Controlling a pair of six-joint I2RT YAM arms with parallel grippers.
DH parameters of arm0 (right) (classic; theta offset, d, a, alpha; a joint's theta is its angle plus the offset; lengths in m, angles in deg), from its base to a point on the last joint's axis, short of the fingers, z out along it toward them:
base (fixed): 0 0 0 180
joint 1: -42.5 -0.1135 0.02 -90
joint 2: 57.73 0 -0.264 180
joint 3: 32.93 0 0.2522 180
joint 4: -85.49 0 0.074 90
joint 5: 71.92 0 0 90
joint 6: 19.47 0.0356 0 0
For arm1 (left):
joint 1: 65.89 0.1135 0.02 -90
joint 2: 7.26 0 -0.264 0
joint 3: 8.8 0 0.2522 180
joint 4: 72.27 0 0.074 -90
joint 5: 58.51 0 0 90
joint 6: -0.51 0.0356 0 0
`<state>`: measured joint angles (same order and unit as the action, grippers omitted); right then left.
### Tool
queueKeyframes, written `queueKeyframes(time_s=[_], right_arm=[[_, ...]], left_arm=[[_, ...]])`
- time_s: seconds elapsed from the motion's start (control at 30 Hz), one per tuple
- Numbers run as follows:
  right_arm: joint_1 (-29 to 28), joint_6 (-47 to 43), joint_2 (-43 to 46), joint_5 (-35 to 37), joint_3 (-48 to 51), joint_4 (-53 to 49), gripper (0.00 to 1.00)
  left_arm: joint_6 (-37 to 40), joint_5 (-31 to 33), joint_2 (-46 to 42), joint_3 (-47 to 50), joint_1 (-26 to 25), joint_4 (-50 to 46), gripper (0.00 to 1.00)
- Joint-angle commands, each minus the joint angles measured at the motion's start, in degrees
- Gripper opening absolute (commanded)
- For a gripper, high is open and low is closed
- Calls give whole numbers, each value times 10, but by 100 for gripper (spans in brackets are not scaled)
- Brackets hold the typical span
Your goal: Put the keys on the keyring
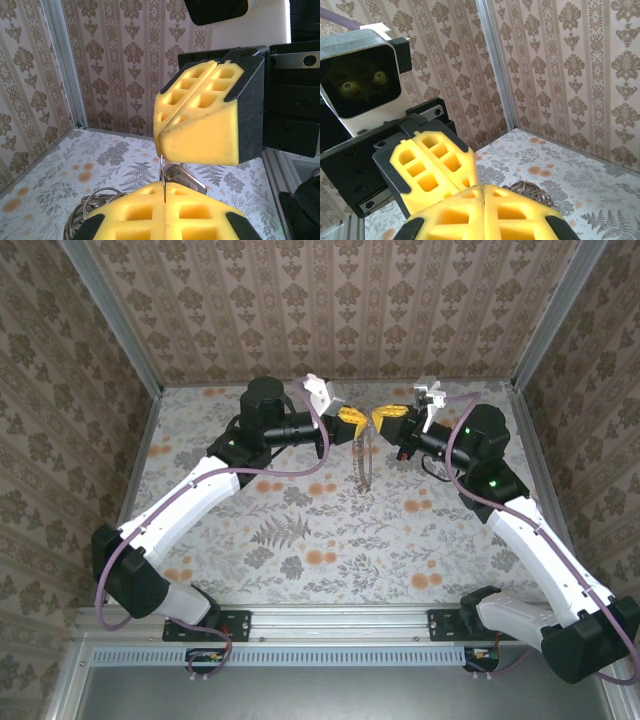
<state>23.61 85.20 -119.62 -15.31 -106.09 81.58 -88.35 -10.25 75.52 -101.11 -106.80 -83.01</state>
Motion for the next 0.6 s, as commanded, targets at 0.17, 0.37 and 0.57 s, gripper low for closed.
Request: queueKeyframes(time_s=[0.17,0.37,0.57], right_arm=[[12,-11,-1,31,18,-31,0],[14,14,-10,-5,16,-16,0],[15,49,-17,-48,15,6,0]], left_arm=[[6,-25,-27,-13,-12,49,0],[1,-17,-29,-9,-12,66,0],[-11,-3,-27,-1,-12,92,0]])
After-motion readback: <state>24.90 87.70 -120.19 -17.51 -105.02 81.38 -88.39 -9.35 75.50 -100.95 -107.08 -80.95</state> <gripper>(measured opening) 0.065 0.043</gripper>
